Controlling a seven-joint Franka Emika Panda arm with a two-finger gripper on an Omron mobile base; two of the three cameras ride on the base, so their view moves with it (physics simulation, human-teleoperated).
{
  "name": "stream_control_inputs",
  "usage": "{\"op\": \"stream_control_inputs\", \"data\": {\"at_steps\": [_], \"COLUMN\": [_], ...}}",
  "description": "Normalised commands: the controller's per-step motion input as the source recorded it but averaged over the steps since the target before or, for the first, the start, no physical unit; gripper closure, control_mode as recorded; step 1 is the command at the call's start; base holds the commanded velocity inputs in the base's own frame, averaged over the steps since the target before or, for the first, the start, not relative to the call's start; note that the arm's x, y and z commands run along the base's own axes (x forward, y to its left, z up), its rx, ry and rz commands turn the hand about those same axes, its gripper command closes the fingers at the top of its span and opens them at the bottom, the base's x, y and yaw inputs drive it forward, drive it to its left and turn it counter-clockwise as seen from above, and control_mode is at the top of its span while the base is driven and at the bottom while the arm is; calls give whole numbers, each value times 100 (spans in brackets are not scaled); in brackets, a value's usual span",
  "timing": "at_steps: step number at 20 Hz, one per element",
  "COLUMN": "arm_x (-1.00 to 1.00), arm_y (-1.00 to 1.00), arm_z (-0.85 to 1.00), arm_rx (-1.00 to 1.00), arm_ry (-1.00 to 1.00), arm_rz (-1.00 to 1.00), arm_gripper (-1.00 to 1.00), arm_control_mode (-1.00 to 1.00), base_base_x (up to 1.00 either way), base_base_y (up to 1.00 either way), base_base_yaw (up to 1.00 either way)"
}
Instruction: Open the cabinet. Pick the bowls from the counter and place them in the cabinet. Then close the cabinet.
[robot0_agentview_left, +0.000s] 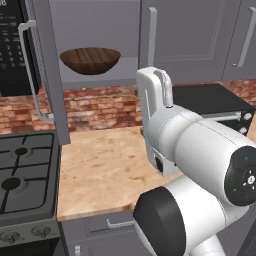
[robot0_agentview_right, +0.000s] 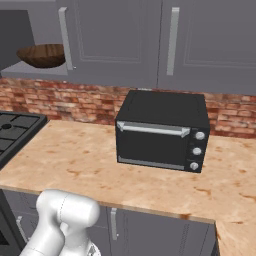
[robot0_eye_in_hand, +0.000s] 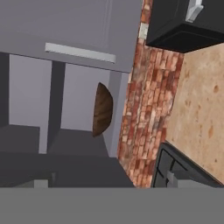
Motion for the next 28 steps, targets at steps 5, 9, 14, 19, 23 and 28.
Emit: {"op": "stream_control_inputs", "data": {"at_steps": [5, 9, 14, 19, 23, 28], "arm_x": [-4, 0, 0, -9, -2, 0], "arm_y": [24, 24, 25, 24, 27, 29], "arm_z": [-1, -8, -12, -4, -12, -18], "arm_rx": [0, 0, 0, 0, 0, 0], "arm_ry": [0, 0, -3, -8, -6, -3], "arm_rz": [0, 0, 0, -1, -1, -1], "arm_gripper": [-100, -100, -100, -100, -100, -100], "arm_control_mode": [-100, -100, -100, -100, -100, -100], "base_base_x": [0, 0, 0, 0, 0, 0], "base_base_y": [0, 0, 0, 0, 0, 0], "base_base_yaw": [0, 0, 0, 0, 0, 0]}}
